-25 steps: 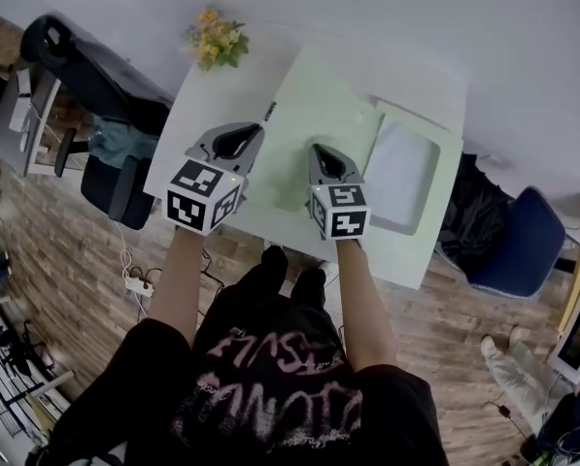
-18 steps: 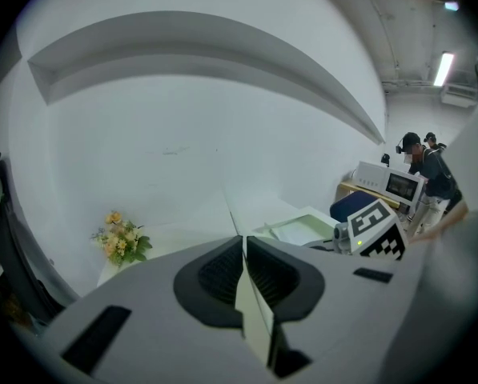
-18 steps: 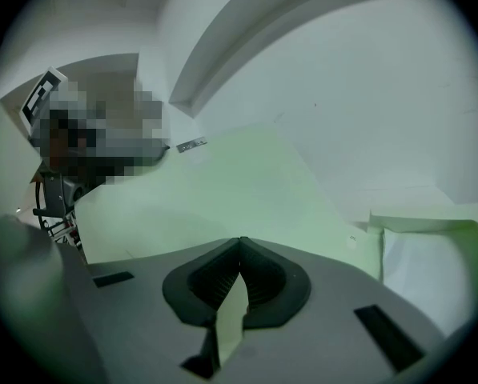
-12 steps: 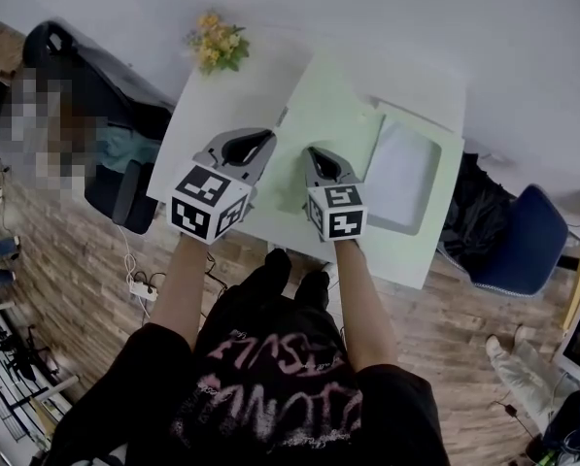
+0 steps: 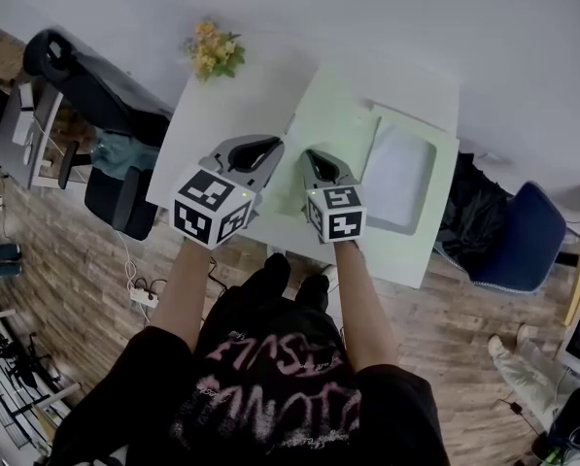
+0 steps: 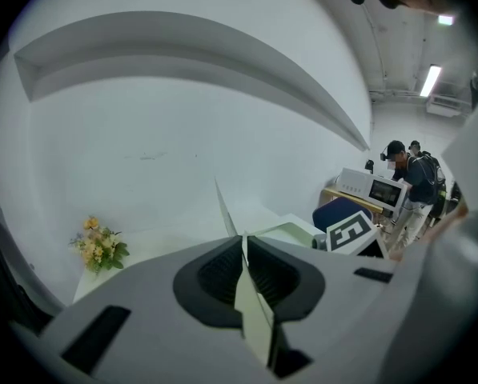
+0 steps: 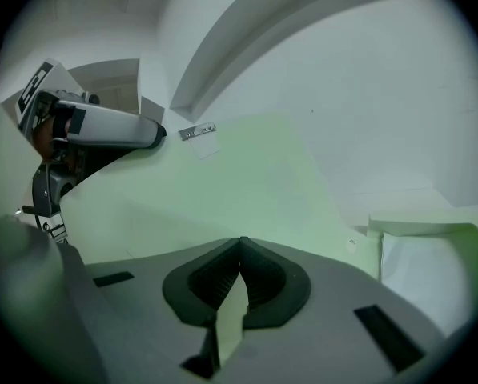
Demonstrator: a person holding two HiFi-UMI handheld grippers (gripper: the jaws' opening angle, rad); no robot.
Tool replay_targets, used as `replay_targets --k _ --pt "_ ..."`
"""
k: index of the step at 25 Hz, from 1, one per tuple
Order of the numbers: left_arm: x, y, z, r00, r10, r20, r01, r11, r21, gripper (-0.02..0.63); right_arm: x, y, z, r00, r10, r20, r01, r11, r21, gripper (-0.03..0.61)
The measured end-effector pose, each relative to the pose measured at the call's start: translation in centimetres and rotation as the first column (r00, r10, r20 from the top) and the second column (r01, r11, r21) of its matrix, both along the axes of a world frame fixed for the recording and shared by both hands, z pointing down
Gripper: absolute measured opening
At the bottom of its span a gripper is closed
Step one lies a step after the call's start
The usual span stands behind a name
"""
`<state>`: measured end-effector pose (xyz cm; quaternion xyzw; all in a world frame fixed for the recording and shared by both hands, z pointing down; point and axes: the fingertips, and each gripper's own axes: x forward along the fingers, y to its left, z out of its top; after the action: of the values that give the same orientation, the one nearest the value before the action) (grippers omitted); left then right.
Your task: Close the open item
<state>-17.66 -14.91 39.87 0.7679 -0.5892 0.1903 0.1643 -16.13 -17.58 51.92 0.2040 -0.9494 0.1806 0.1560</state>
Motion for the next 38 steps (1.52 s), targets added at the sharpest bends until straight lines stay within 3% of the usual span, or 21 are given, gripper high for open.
replay_targets --k 19,23,27,38 --pt "6.5 -0.8 -1.6 0.985 0.163 -0.061 -0.161 0.986 0.043 0.038 3.7 -0.7 -2.4 0.999 0.040 0.029 -0.041 0.998 0.052 0.009" --pt "8.5 -1.0 -1.7 0.971 0.199 -0.130 -0.193 0.980 0.057 0.044 5.3 -1.1 -3.1 0.997 0.070 0.036 -0.072 0.995 0.066 0.009" --pt "10.5 -1.1 -1.8 0.962 0.239 -0.133 -0.231 0.970 0.072 0.052 7.0 -1.3 -3.6 0.995 0.096 0.040 -0.099 0.992 0.078 0.009" --pt "15.8 -2.1 -1.1 0.905 0.325 -0.275 -0.300 0.945 0.127 0.073 12.1 -2.1 -5.0 0.982 0.177 0.061 -0.182 0.978 0.103 0.009"
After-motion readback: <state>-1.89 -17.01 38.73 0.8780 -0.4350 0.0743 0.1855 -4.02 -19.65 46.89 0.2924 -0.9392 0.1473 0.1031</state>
